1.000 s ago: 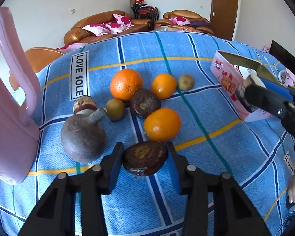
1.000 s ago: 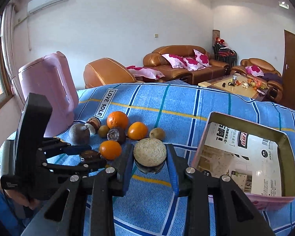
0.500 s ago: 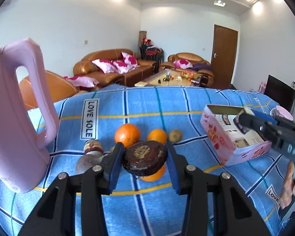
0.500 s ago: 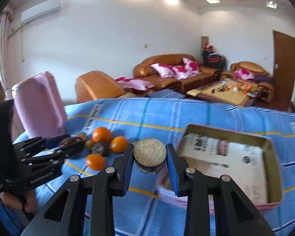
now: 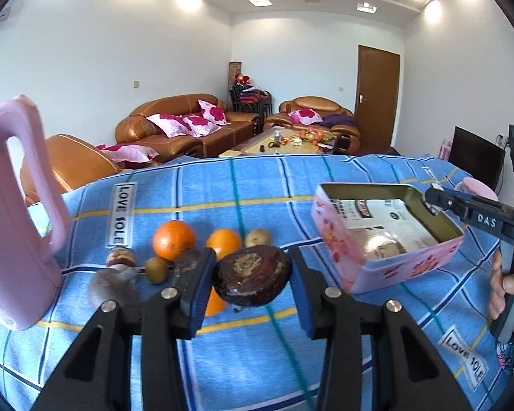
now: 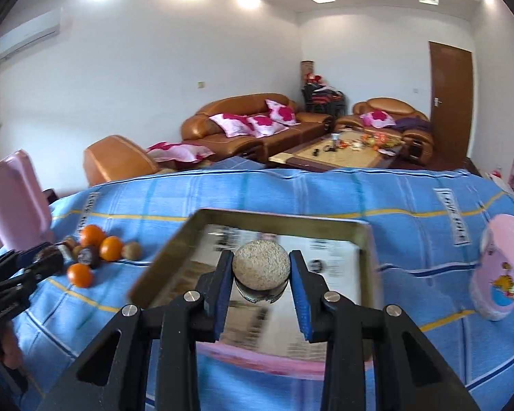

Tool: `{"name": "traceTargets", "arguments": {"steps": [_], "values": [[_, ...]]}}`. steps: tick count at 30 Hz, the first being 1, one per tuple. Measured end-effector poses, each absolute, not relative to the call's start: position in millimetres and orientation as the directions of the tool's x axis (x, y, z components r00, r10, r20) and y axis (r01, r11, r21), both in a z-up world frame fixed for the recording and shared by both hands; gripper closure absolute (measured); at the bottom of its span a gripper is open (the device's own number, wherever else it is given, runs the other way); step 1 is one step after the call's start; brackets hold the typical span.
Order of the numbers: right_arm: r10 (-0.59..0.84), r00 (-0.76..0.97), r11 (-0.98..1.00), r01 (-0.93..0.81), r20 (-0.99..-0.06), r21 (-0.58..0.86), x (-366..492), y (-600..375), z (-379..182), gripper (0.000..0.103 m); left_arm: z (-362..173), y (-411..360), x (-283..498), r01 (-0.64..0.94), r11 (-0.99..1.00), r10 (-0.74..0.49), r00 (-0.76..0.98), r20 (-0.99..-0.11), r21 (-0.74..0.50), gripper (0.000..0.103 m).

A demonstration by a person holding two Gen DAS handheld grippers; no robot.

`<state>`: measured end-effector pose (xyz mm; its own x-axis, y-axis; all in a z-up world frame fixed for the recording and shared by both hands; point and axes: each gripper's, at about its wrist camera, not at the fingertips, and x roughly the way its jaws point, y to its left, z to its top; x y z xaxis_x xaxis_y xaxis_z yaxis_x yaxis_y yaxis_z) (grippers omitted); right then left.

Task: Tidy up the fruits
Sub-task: 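Carry both items over the pink tin and open both tools to drop them in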

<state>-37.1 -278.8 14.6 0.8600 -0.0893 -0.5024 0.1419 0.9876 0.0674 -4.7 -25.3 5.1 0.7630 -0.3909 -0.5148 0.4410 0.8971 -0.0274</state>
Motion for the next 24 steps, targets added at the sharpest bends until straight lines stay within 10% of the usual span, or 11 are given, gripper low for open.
{"name": "traceTargets", "arguments": {"steps": [24], "values": [[-0.124, 0.789, 0.971, 0.221, -0.602, 0.089, -27, -320, -4, 0.068, -5, -183, 3, 0.532, 0.845, -0.453, 0.664, -0.595, -0.05, 0.059]]}}
